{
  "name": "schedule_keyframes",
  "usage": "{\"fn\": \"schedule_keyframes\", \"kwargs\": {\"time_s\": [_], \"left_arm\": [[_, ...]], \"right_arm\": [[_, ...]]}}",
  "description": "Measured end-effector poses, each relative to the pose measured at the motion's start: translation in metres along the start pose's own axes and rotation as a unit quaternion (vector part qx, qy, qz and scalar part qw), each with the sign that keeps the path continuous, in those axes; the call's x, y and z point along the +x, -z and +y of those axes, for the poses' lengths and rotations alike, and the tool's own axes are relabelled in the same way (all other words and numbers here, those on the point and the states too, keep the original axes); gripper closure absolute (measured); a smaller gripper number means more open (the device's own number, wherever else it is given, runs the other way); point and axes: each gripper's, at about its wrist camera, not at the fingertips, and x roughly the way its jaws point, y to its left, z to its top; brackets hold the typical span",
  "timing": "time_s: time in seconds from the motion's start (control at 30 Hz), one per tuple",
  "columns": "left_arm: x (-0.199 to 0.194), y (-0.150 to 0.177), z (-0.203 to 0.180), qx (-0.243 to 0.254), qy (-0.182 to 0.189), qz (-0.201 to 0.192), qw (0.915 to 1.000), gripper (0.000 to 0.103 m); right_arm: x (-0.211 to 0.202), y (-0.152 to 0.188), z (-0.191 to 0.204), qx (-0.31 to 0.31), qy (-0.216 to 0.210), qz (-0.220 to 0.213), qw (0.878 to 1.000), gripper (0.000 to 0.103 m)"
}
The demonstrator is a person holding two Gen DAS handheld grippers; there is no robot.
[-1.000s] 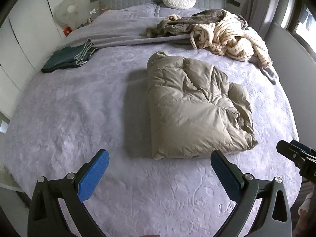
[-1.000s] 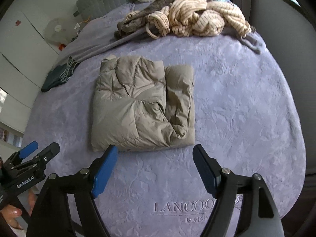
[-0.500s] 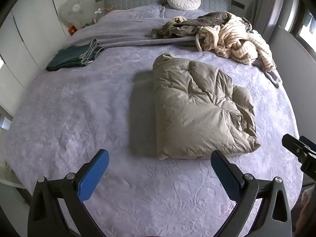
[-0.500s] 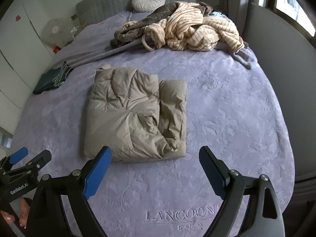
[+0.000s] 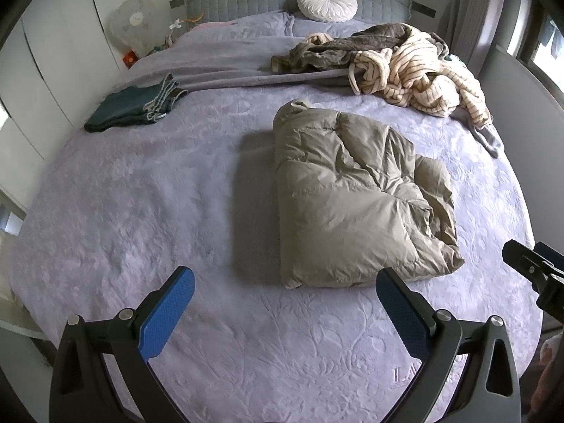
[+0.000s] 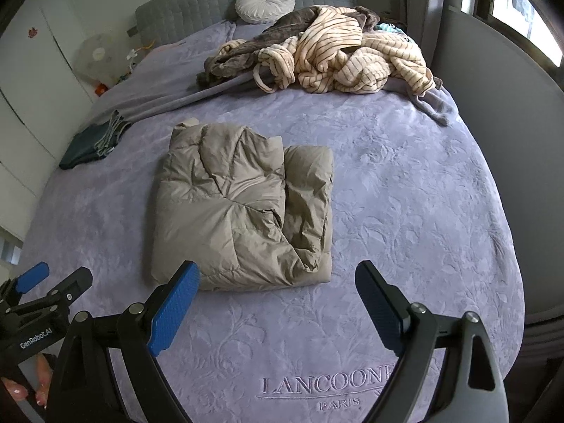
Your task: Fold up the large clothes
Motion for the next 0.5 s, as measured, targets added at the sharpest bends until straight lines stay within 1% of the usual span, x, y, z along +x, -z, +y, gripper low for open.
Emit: {"fn": "schedule_keyframes", "kwargs": {"time_s": [0.5], "left_arm": [[-0.0003,0.0013,-0.0012,-0.001,-0.001,0.000,1.0000,0.000]], "right_arm": [[-0.0003,0.0004,0.0026,0.001,0.001,0.000,1.000,0.011]]}}
